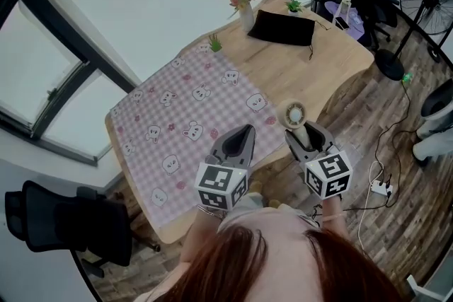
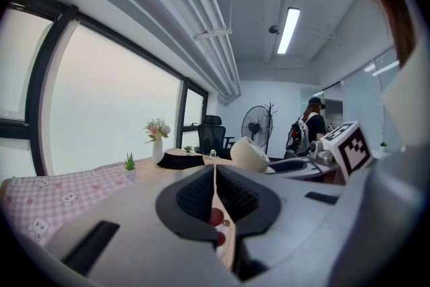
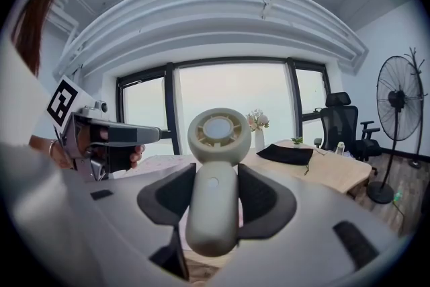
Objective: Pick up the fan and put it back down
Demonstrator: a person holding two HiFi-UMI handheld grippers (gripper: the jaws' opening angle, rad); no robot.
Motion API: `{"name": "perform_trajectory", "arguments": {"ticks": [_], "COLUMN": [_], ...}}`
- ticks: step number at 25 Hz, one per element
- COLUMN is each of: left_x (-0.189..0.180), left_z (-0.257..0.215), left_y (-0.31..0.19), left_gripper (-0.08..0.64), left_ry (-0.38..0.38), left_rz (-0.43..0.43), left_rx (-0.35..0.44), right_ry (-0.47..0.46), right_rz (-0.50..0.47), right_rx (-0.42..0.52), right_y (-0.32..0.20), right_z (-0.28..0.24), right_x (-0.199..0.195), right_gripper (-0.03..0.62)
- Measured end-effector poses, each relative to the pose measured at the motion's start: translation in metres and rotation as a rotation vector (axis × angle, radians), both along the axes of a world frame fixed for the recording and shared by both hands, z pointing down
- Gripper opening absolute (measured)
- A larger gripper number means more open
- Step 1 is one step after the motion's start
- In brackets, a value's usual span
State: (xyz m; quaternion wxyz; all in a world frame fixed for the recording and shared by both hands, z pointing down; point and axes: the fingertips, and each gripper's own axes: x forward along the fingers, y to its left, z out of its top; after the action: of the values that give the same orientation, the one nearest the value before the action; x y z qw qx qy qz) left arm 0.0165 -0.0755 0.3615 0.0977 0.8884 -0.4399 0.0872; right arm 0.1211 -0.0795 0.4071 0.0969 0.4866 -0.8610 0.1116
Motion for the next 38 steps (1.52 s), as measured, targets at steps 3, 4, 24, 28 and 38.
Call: {"name": "perform_trajectory", "arguments": {"ticks": [3, 4, 24, 28, 38], "left_x": [0.001, 0.000, -0.001, -0.002, -0.007], "left_z": [-0.004, -0.005, -0.009, -0.006, 0.001], "left_y": [0.003, 0.004, 0.003, 0.000, -0.011], "left_gripper": [0.015, 0.015, 0.015, 0.015, 0.015], "left_ry": [-0.001, -0.001, -0.001, 0.002, 0.008], "left_rz": [0.000, 0.000, 0.032, 0.037, 0.048], "left_rx": [0.010, 0.012, 0.017, 0.011, -0.007], "right_ry": [-0.019, -0.026, -0.069, -0.059, -0.046], "right_rz": [-0.007, -0.010, -0.062, -0.057, -0.045], "right_rx": [0.024, 0.034, 0.114, 0.105, 0.085], "right_y": [0.005, 0.006, 0.014, 0.012, 0.001], "right_z": [-0.008, -0.011, -0.034, -0.030, -0.022], "right_x": [0.001, 0.001, -0.009, -0.011, -0.016], "right_gripper": [0.190, 0.190, 0.190, 0.190, 0.191]}}
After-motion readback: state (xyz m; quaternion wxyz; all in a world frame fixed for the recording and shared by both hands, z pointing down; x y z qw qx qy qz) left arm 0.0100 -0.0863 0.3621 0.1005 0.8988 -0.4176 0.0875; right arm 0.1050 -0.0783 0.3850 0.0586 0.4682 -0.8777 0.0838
